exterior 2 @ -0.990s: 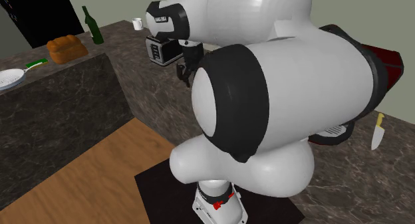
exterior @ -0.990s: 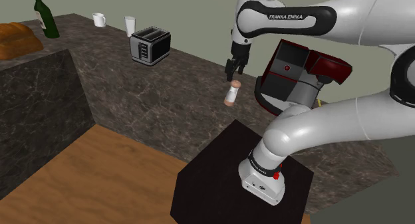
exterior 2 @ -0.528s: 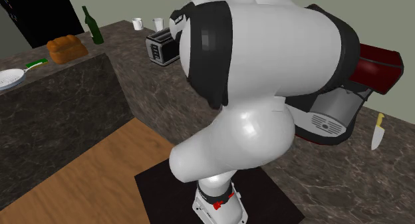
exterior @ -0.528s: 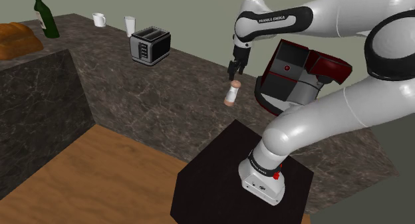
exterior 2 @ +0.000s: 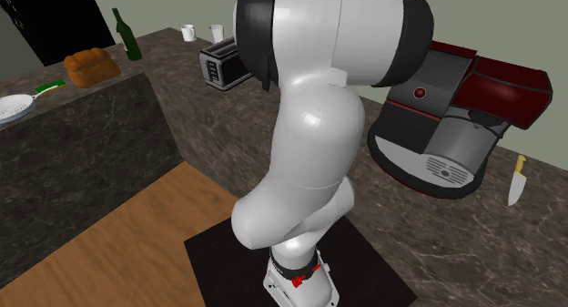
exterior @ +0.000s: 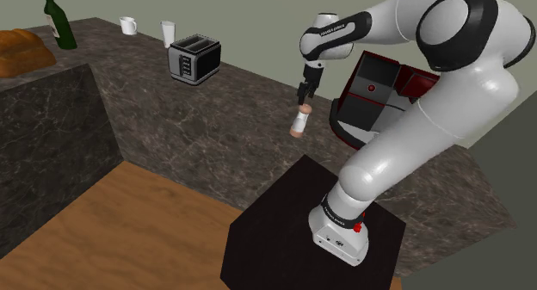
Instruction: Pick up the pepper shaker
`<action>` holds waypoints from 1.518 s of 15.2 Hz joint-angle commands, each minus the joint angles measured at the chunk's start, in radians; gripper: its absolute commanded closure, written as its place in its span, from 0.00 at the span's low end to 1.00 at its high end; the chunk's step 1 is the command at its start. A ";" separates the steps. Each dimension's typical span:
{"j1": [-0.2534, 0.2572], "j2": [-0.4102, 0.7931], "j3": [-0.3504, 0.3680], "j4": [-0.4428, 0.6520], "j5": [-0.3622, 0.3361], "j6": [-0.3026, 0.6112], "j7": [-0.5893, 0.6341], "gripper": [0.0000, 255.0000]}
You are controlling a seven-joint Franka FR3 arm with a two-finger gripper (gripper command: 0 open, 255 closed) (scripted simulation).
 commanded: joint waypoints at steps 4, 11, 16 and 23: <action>-0.018 0.214 -0.067 0.127 0.115 0.079 -0.171 0.00; -0.055 0.370 -0.070 0.191 0.220 0.152 -0.279 0.00; -0.061 0.405 -0.064 0.177 0.243 0.195 -0.293 0.00; -0.061 0.406 -0.063 0.179 0.243 0.194 -0.293 1.00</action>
